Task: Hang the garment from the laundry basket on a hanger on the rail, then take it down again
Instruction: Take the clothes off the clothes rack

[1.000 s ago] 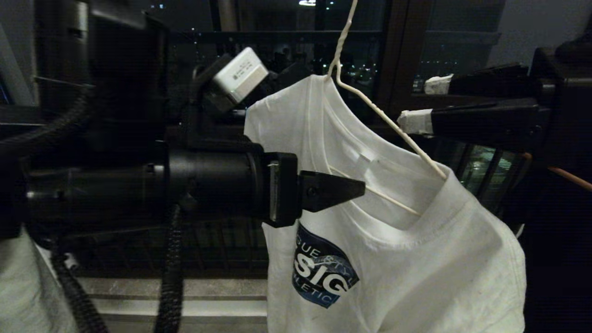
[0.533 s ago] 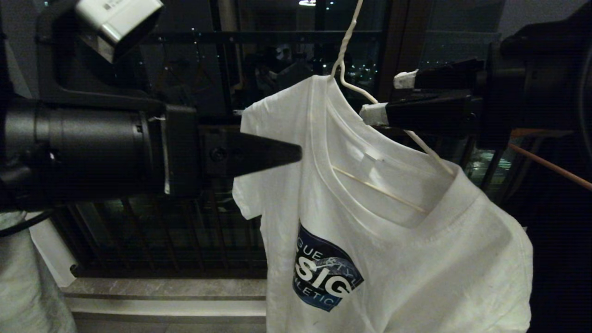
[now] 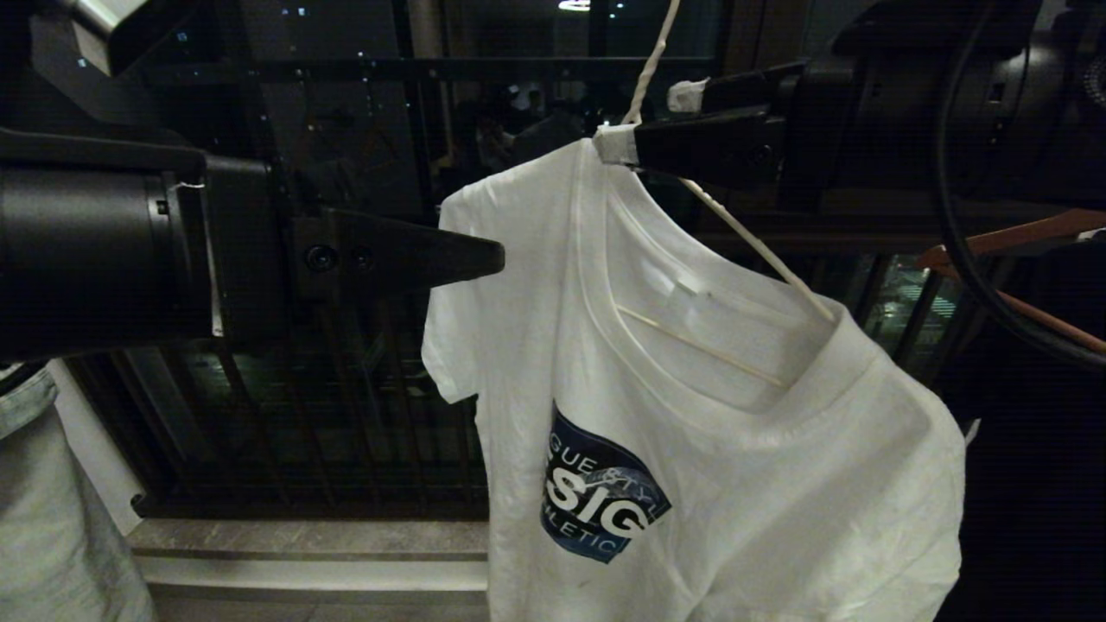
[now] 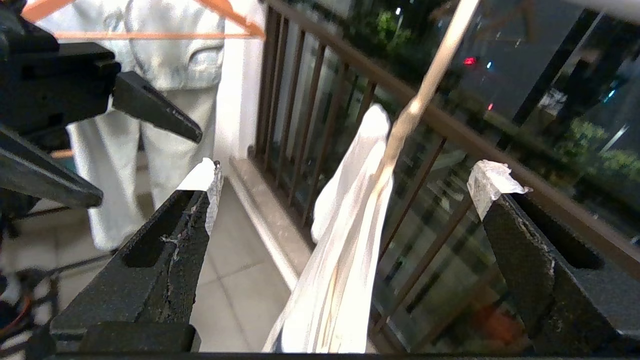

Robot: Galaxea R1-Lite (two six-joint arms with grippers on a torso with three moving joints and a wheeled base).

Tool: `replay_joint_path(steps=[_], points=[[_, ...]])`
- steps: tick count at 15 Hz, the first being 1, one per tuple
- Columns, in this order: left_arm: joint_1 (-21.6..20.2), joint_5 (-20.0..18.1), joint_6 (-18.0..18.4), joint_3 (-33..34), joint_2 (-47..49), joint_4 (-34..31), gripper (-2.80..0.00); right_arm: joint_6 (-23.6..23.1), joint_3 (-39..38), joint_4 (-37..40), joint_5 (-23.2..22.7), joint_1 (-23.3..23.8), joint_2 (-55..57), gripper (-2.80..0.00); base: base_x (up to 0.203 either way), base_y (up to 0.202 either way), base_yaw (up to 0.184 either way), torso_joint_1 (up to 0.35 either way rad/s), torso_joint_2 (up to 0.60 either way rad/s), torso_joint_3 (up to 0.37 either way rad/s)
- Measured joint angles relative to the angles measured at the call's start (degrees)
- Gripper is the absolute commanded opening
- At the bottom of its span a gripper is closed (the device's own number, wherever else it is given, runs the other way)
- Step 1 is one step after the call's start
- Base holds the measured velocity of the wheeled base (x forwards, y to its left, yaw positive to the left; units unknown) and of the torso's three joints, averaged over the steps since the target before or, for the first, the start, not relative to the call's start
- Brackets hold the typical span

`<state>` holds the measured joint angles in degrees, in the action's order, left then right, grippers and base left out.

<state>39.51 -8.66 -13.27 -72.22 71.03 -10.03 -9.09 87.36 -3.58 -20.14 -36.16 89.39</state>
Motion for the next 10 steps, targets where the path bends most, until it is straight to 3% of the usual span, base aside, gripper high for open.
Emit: replay_joint_path(steps=[7,8,10], points=[[-4.25,0.01,1.67,-0.73,-0.06,-0.17,0.0,1.61,7.42,-0.63,-0.06,-1.55,5.84,0.0,0.0,0.0,0.0,0.0,0.0,0.0],[-5.21,0.01,1.86,-1.18,-0.01,-0.77,0.0,2.46,8.53,-0.63,-0.09,-1.62,6.61,-2.8,0.0,0.0,0.0,0.0,0.0,0.0],[-6.42,0.03,1.92,-2.69,0.15,-3.57,0.0,2.73,9.49,-0.55,-0.12,-1.63,7.55,-2.8,0.0,0.0,0.0,0.0,0.0,0.0]])
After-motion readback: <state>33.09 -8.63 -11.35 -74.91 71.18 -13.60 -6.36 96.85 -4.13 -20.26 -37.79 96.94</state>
